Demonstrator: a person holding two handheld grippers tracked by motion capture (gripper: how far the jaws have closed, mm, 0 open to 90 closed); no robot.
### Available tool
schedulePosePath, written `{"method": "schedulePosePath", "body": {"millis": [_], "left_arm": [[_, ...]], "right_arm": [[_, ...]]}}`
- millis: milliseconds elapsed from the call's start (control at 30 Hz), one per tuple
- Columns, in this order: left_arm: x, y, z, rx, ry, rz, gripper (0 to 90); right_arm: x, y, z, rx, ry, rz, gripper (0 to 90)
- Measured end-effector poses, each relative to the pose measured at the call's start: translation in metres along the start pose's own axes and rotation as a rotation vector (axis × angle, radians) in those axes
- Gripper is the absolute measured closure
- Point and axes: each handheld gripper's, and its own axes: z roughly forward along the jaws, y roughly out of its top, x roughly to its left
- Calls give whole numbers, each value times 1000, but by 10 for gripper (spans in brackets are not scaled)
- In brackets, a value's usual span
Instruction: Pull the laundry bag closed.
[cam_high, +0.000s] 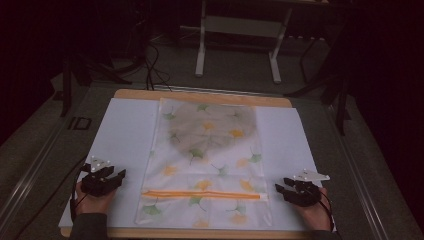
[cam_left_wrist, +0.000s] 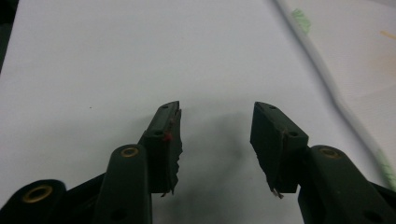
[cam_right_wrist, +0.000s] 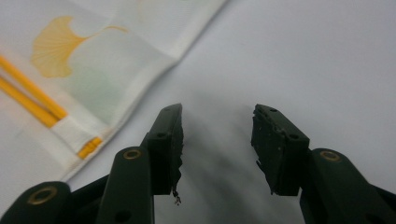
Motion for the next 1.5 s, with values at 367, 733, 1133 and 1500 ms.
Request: {"method": "schedulePosePath", "body": {"millis": [367, 733, 1133, 1500], "left_arm": [[0, 2, -6, -6, -65, 55, 551], [-5, 2, -9, -25, -125, 84, 531], [-5, 1, -10, -27, -141, 85, 532], [-5, 2, -10, -24, -135, 89, 532]], "right_arm": [[5, 3, 1, -13, 52, -26, 524], [18, 14, -2, -44, 108, -58, 532], [38, 28, 8, -44, 179, -106, 523], [55, 40, 19, -39, 210, -153, 506]]}}
